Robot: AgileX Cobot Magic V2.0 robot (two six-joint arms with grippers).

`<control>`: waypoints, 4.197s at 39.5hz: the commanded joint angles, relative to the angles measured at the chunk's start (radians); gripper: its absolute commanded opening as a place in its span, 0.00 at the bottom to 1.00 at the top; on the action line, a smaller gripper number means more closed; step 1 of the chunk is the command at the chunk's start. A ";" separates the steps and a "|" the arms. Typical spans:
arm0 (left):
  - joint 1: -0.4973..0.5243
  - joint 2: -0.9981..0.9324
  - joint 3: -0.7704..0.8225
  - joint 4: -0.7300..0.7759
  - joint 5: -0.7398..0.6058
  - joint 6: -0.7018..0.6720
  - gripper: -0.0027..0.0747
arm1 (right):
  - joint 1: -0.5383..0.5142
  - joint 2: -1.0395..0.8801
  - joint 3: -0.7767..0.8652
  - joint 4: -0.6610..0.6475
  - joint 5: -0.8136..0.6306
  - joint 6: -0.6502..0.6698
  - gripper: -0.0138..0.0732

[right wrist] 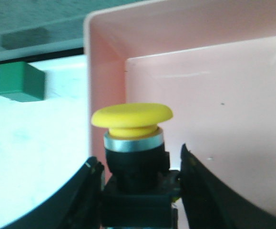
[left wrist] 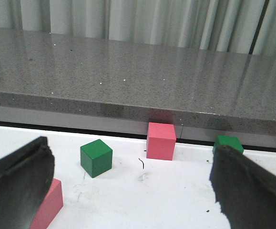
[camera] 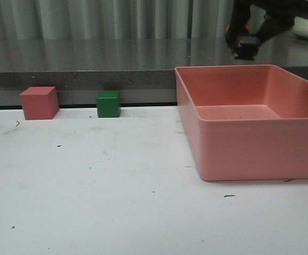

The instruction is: Place and stand button with both arms

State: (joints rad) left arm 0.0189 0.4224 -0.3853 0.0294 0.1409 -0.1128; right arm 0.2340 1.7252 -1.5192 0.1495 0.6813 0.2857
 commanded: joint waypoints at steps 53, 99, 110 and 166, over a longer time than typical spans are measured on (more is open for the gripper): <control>0.000 0.012 -0.040 -0.001 -0.069 -0.007 0.86 | 0.444 0.446 -0.280 0.074 -0.060 0.375 0.45; 0.000 0.012 -0.040 -0.001 -0.071 -0.007 0.86 | 0.444 0.182 -0.280 -0.019 -0.039 0.161 0.12; 0.000 0.012 -0.040 -0.001 -0.071 -0.007 0.86 | 0.318 0.027 -0.276 -0.116 0.215 0.009 0.08; -0.002 0.079 -0.055 -0.024 -0.087 -0.007 0.86 | -0.130 -1.442 1.157 -0.133 -0.316 -0.227 0.08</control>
State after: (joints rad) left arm 0.0189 0.4500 -0.3889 0.0146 0.1327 -0.1128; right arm 0.1095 0.2768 -0.3356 0.0273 0.4614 0.0676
